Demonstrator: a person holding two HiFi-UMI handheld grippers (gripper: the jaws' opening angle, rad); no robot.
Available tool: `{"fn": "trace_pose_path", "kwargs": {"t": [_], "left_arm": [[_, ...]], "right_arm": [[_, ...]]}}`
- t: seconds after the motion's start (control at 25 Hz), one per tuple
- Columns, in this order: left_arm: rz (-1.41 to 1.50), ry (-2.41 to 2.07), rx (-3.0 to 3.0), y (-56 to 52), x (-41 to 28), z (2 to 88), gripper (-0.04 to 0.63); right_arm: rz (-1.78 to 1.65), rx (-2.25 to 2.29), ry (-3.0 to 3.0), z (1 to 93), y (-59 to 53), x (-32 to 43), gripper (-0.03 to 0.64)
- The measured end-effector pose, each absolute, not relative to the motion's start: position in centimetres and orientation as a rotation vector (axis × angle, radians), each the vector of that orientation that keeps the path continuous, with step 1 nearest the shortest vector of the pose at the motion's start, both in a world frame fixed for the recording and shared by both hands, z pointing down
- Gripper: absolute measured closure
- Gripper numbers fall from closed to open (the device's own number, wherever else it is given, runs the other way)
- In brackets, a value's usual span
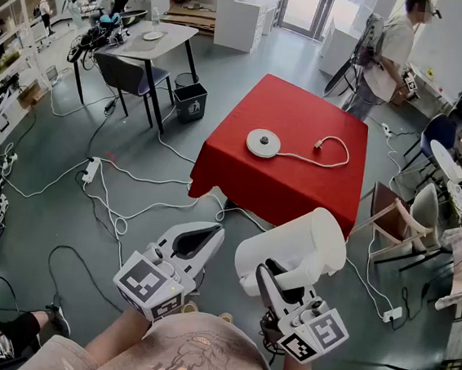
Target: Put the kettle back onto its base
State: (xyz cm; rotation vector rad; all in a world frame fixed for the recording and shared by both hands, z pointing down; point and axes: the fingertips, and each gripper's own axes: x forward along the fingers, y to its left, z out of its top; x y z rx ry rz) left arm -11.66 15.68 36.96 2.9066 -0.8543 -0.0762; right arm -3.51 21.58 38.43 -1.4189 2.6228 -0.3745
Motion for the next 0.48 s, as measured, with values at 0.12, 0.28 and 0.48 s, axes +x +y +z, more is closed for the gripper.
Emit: {"fn": "trace_pose_path", "kwargs": {"t": [0.12, 0.28, 0.48], "left_arm": [[-0.067, -0.846, 2.909, 16.0, -11.2, 37.3, 0.604], [-0.053, -0.837, 2.902, 16.4, -10.7, 37.5, 0.604], [-0.05, -0.862, 2.879, 16.7, -10.0, 37.7, 0.604]], "right_arm": [[-0.368, -1.418, 2.63, 38.7, 21.9, -3.1, 0.514], [-0.384, -1.397, 2.621, 38.4, 22.2, -2.5, 0.509], [-0.402, -1.367, 2.641, 38.3, 22.6, -1.3, 0.506]]}}
